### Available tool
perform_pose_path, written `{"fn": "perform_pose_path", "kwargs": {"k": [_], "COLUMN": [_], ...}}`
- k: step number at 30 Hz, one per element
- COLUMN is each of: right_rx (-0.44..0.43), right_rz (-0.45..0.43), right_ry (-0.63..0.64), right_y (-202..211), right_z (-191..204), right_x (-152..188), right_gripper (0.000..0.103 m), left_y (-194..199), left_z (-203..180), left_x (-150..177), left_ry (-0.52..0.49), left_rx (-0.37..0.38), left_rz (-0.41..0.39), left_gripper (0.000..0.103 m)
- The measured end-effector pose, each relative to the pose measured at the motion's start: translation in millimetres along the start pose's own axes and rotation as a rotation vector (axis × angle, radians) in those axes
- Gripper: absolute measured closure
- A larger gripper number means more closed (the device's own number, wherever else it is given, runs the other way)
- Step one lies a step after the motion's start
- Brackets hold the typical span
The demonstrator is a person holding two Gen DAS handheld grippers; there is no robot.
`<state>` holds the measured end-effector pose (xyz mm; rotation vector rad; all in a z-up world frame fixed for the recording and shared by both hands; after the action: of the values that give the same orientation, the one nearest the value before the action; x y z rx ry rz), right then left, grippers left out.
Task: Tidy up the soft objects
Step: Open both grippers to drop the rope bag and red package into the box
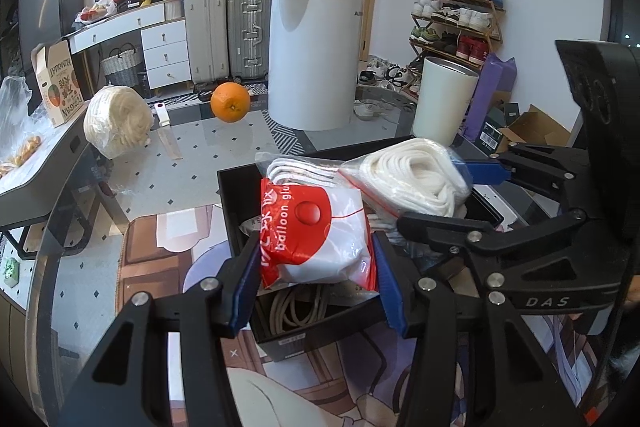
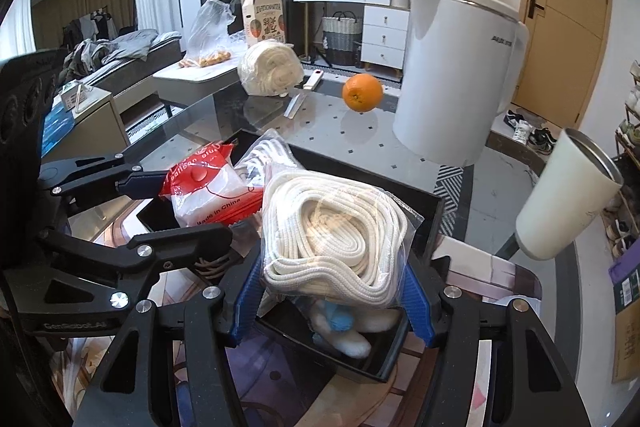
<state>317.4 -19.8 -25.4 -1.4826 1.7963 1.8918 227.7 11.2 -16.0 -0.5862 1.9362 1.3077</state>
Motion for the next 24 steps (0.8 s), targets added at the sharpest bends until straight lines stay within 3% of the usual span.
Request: {"fn": "perform_pose_path", "kwargs": {"k": [6,10,13,16,24], "right_rx": [-0.003,-0.001,0.003,0.018,0.042], "right_rz": [0.010,0.000,-0.027,-0.040,-0.037], "right_ry": [0.011,0.031,0.032,0.039,0.002], "right_y": [-6.1,5.6,16.3,24.1,30.4], "right_z": [3.9,-0.1,-3.3,-7.6,-21.9], "right_x": [0.1,1.8,1.7,2.4,11.6], "right_gripper": [0.040,0.030,0.015,0.015,0.015], "left_y": [1.8,1.6,0.9,-2.2,-5.5], "left_z": [-0.2,-0.4,0.0,0.2,-7.1], "left_x": [0.3,-0.1,-0.2,-0.5,-0.2], "left_ry": [0.000,0.004,0.011,0.010,-0.015], "left_rx": [0.007,0.011,0.012,0.007,0.001], "left_rz": [-0.004,-0.006,-0.009,-0.007,0.001], "left_gripper": [0.050,0.050,0.050,0.048,0.028]}}
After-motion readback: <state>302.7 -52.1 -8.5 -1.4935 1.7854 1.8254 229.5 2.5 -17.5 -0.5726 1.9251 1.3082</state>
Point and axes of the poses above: each gripper's, at about its wrist camera, not at the fingertips, and y roughly against the way its jaws point, z to its left, x to its underside, the point moved 8 cm from there along -y, roughly the way its jaws point, and after that the axes turned 13 degrees about x, right-handed, at the moved point
